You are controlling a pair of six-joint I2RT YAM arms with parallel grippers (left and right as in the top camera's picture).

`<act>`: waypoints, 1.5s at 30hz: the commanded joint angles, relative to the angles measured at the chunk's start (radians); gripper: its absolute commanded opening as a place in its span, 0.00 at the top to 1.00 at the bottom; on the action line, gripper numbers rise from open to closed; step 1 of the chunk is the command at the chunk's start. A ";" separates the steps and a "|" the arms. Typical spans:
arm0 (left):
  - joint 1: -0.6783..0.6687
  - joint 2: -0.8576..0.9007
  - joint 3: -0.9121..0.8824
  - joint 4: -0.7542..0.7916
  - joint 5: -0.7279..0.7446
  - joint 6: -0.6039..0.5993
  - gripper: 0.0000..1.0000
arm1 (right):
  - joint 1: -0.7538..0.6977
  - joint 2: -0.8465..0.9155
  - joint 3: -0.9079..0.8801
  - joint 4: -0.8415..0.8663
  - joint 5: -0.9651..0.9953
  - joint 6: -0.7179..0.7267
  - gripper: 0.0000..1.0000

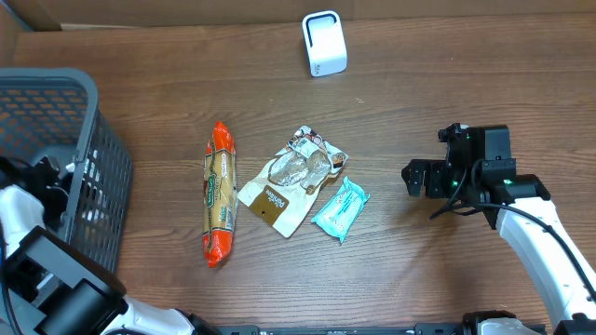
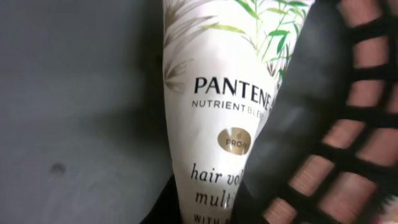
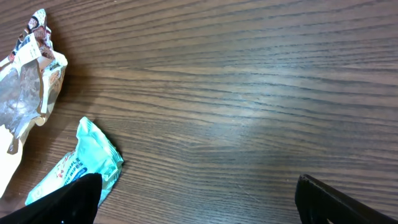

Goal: Scan the item barcode
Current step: 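Reach the left gripper into the basket and grasp the white Pantene tube, then lift the Pantene tube out and place it beside the spaghetti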

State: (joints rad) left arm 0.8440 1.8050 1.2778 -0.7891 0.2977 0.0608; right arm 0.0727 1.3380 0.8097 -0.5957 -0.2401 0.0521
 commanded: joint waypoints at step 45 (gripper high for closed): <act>-1.055 -0.262 0.220 -0.387 -0.116 -0.323 0.96 | 0.005 -0.001 0.020 0.003 -0.008 0.000 0.00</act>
State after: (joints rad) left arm -0.1772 1.5368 1.5909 -1.2373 0.2382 -0.1532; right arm 0.0727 1.3380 0.8097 -0.5964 -0.2398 0.0525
